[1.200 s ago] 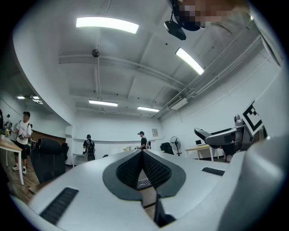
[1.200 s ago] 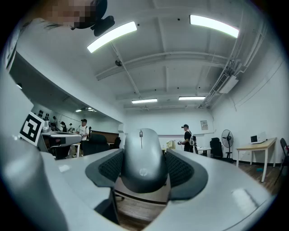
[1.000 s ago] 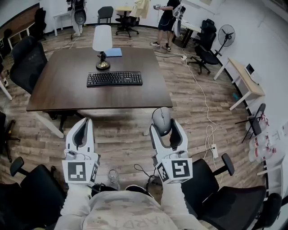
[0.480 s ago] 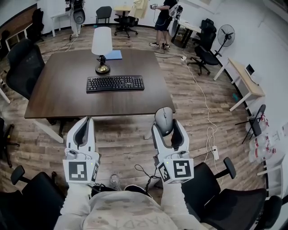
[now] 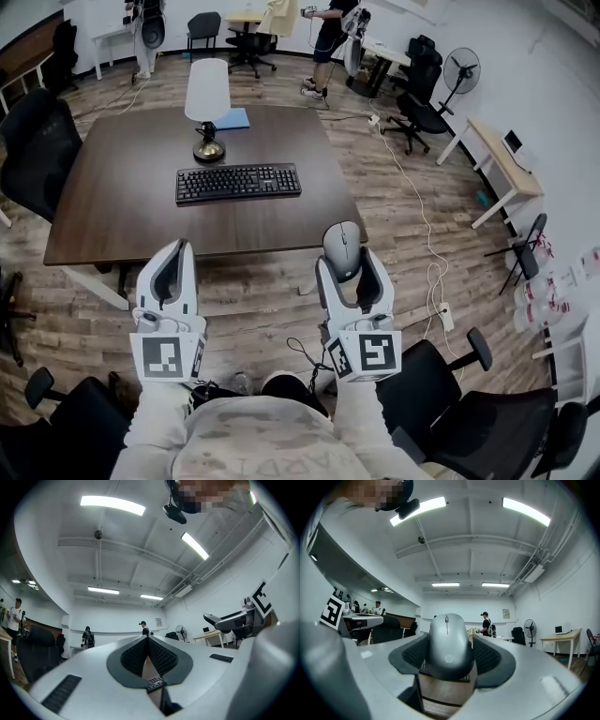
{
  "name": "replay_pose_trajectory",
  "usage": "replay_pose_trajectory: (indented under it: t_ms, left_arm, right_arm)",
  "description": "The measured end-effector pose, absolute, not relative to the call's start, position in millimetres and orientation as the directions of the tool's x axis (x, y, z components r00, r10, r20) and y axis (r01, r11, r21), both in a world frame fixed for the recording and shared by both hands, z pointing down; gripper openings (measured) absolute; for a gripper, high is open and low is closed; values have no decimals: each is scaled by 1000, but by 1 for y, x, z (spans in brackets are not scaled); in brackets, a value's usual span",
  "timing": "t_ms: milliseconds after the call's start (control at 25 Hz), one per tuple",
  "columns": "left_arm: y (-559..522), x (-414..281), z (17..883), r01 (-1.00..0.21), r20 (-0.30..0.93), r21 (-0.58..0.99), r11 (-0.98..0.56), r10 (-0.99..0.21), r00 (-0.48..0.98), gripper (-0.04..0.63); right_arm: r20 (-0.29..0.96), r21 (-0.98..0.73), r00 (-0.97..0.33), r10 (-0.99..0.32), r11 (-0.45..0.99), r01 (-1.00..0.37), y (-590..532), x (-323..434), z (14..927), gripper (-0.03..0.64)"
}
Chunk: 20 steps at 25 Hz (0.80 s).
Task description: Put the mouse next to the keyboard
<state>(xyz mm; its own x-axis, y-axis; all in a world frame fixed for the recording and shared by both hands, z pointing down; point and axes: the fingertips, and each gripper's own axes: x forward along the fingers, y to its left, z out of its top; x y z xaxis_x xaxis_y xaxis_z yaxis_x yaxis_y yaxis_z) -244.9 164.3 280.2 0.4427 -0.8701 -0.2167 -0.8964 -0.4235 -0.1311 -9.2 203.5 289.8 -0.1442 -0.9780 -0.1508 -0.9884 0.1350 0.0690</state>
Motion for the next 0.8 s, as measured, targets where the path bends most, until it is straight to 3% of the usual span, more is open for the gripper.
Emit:
replay_pose_trajectory:
  t_ms: [800]
  left_arm:
    - [43,-223,281,-906,-212,-88,-415,-881,424,6]
  right_arm:
    - [-145,38,-164,-976,160,-986,76,20,293,308]
